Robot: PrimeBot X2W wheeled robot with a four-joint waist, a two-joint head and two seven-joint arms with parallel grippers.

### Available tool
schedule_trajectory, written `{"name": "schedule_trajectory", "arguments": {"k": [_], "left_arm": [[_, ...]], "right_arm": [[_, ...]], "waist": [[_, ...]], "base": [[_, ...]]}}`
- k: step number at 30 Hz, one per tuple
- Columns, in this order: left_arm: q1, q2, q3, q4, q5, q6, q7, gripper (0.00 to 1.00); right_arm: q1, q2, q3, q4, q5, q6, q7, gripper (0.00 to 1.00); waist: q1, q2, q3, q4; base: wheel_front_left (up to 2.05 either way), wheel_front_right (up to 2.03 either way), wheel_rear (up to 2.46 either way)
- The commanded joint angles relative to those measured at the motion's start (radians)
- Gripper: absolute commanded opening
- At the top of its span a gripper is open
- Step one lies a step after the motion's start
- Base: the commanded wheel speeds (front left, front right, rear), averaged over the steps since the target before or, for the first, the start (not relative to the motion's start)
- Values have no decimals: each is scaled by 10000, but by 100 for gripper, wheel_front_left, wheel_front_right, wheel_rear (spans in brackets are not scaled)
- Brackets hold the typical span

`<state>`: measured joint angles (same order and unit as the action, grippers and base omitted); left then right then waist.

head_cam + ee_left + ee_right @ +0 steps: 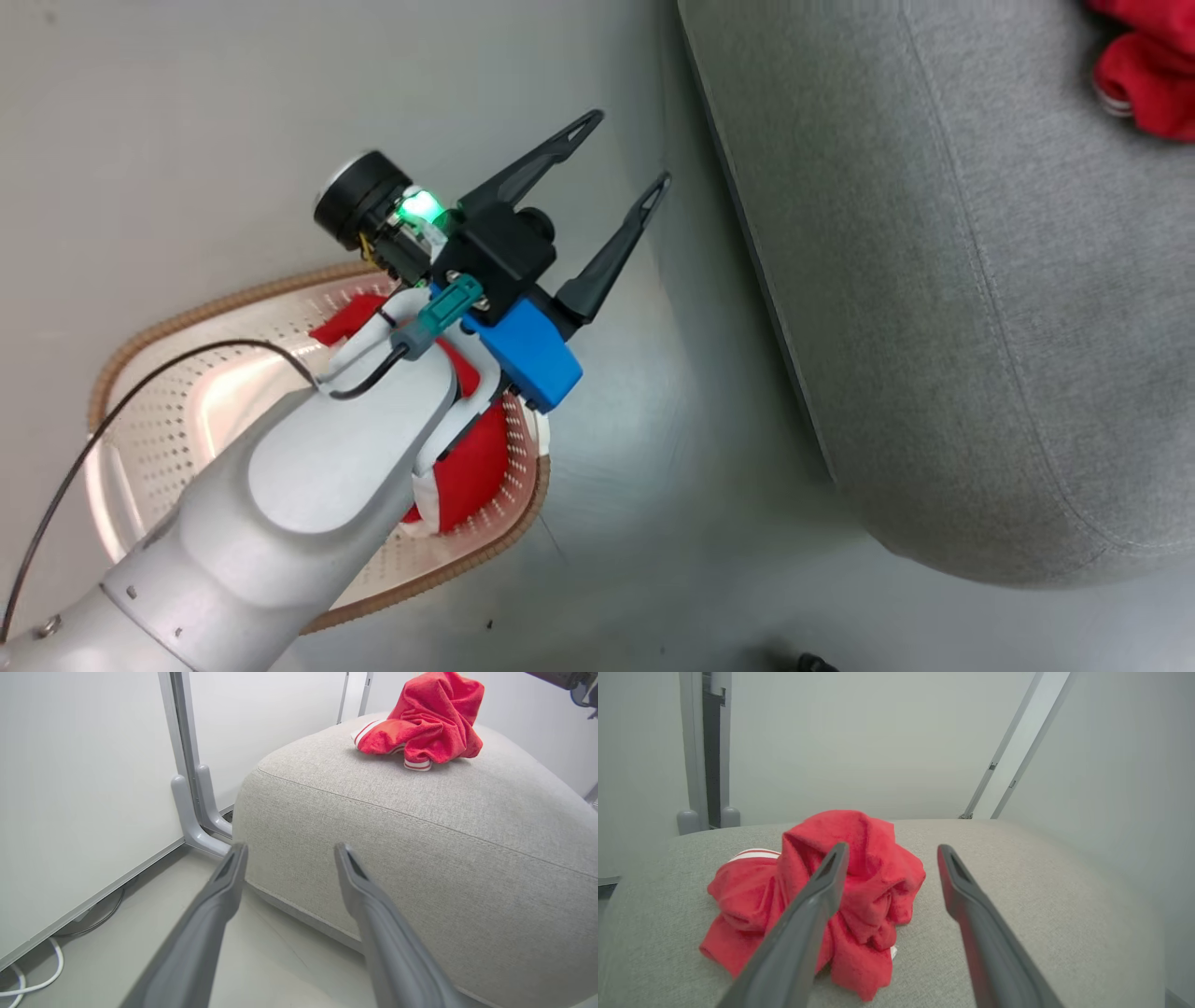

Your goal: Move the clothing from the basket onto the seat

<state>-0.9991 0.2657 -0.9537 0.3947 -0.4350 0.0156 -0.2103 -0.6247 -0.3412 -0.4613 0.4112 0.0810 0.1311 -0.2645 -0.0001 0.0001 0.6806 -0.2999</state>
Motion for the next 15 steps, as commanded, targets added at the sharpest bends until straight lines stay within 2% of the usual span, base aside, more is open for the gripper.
{"name": "schedule_trajectory", "arguments": {"k": [1,8,9,15], "left_arm": [[269,-16,112,149,-129,84,-182,100],[1258,-197,731,524,-658,358,-516,100],[1567,-200,1002,544,-784,439,-557,100],[2669,-86,2234,100,-761,656,-555,100]], "right_arm": [[390,144,83,-455,-140,-8,0,100],[1475,562,1283,-2055,-439,-8,2,100],[1688,653,1849,-2276,-455,-8,0,100],[2090,842,3188,-2624,-340,-8,0,100]], "waist": [[1,-1,-760,236],[1,-1,-2334,866],[1,-1,-2700,1081],[1,-1,-3620,1814]], "base": [[0,0,0],[0,0,0],[0,0,0],[0,0,0]]}}
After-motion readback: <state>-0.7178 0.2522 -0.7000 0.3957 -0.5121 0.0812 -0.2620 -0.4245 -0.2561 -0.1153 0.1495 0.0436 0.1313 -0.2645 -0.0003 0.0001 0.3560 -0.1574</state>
